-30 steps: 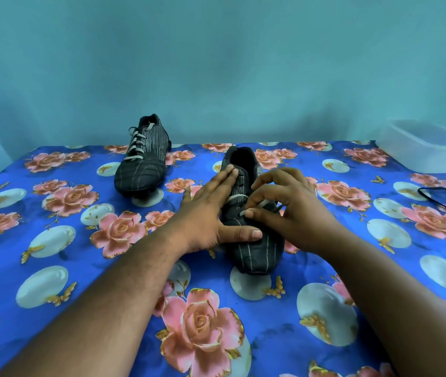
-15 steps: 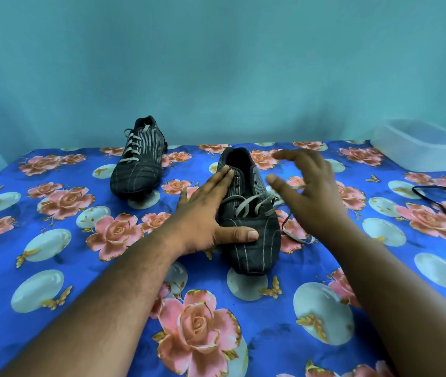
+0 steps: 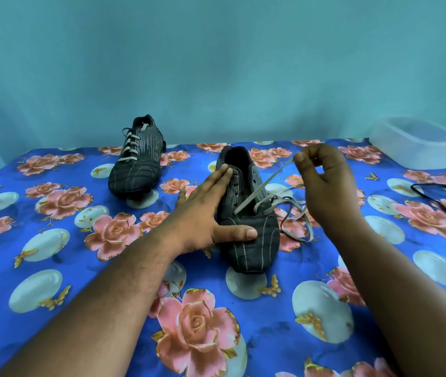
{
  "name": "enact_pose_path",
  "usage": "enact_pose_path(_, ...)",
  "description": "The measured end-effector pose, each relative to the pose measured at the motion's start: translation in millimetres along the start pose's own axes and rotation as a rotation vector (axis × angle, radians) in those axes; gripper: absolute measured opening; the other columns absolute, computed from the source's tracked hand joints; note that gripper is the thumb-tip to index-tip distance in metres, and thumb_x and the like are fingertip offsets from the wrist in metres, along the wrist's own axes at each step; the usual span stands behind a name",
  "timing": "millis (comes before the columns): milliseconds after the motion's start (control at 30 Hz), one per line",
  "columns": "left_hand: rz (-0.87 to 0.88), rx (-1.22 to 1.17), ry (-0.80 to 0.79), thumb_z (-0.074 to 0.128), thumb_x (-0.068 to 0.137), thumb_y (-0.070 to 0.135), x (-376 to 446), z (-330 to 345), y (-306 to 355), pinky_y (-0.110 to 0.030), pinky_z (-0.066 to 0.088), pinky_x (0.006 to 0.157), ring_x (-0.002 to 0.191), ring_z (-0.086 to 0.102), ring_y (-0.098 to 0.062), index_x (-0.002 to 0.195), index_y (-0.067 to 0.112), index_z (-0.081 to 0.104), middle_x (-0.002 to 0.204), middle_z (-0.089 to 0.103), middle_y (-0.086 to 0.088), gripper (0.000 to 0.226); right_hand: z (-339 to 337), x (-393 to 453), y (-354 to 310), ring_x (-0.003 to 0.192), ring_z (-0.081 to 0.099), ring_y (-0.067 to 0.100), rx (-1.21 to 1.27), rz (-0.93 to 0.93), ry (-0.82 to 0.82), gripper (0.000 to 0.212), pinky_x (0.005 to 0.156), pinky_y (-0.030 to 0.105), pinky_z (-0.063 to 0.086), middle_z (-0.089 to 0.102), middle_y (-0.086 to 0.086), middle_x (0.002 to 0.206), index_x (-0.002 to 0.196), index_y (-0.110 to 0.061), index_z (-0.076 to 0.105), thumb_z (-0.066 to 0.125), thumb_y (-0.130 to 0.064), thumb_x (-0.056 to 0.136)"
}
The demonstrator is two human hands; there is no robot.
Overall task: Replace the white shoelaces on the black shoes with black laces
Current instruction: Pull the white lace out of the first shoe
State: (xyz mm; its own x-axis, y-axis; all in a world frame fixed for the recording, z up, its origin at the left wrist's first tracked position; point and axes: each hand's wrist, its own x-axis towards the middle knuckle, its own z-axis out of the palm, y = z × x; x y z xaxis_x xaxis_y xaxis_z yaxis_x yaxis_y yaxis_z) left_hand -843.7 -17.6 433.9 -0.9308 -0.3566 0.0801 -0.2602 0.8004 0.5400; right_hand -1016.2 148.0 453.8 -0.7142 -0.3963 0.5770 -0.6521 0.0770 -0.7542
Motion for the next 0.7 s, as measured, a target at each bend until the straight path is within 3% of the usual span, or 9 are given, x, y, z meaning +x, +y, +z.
enact_pose_path(67,0.001,0.007,-0.001,0.040,0.038,0.109,-0.2,-0.1,0.1,-0.056,-0.007,0.125,0.150,-0.009,0.011,0.161,0.042,-0.005,0.162,-0.016,0.035,0.146,2.4,-1.9,5.7,0.111,0.050,0.021,-0.147,0.009,-0.065,0.009,0.094,0.033,0.043,0.055,-0.012,0.104,0.097,-0.028,0.062,0.061,-0.036,0.099)
enact_pose_path(133,0.001,0.011,0.000,0.042,0.040,0.108,-0.4,-0.3,-0.1,-0.056,-0.007,0.125,0.150,-0.009,0.010,0.161,0.042,-0.005,0.162,-0.016,0.035,0.145,6.6,-7.8,3.7,0.120,0.045,0.022,-0.233,-0.087,-0.146,0.022,0.102,0.044,0.040,0.056,-0.008,0.119,0.109,-0.034,0.064,0.055,-0.050,0.096)
enact_pose_path(233,0.002,0.009,-0.004,0.043,0.041,0.107,-1.0,0.2,-0.1,-0.055,-0.008,0.125,0.150,-0.010,0.010,0.160,0.043,-0.005,0.162,-0.016,0.035,0.143,9.4,-15.8,-8.0,0.128,0.040,0.020,-0.322,-0.291,-0.335,0.046,0.103,0.042,0.033,0.053,-0.010,0.133,0.125,-0.041,0.062,0.047,-0.068,0.090)
enact_pose_path(367,0.008,0.004,0.003,0.038,0.039,0.110,-0.7,0.5,-0.2,-0.055,-0.006,0.125,0.150,-0.008,0.010,0.161,0.042,-0.004,0.162,-0.015,0.035,0.145,13.3,-21.9,-8.5,0.124,0.042,0.020,-0.386,-0.499,-0.490,0.032,0.100,0.049,0.034,0.057,-0.016,0.124,0.105,-0.041,0.068,0.050,-0.064,0.091)
enact_pose_path(467,0.012,0.005,0.007,0.037,0.038,0.110,1.0,1.2,-1.5,-0.056,-0.005,0.125,0.150,-0.008,0.010,0.161,0.042,-0.003,0.162,-0.014,0.034,0.146,13.9,-19.0,-9.9,0.112,0.049,0.017,-0.222,-0.477,-0.384,0.024,0.095,0.042,0.039,0.062,-0.017,0.107,0.097,-0.031,0.069,0.055,-0.051,0.095)
enact_pose_path(567,0.002,-0.002,0.003,0.038,0.037,0.111,1.5,1.4,-3.0,-0.055,-0.006,0.125,0.150,-0.009,0.011,0.160,0.043,-0.003,0.162,-0.014,0.035,0.146,4.9,-10.4,-13.7,0.102,0.053,0.007,0.005,-0.267,-0.128,0.008,0.091,0.021,0.040,0.061,-0.024,0.096,0.093,-0.029,0.063,0.062,-0.035,0.098)
enact_pose_path(633,-0.001,-0.004,0.001,0.039,0.037,0.110,1.2,1.7,-3.0,-0.055,-0.006,0.125,0.149,-0.009,0.011,0.160,0.044,-0.003,0.162,-0.014,0.035,0.146,-0.8,-3.8,-6.7,0.104,0.053,0.013,-0.030,-0.132,-0.056,0.004,0.093,0.026,0.042,0.060,-0.021,0.101,0.097,-0.033,0.061,0.062,-0.037,0.097)
enact_pose_path(700,0.003,-0.006,0.004,0.039,0.037,0.110,0.9,1.6,-2.6,-0.055,-0.006,0.125,0.150,-0.009,0.011,0.160,0.044,-0.004,0.162,-0.014,0.034,0.146,-4.4,-0.8,3.2,0.113,0.051,0.019,-0.168,-0.048,-0.100,0.018,0.100,0.040,0.044,0.057,-0.015,0.113,0.110,-0.032,0.062,0.065,-0.041,0.094)
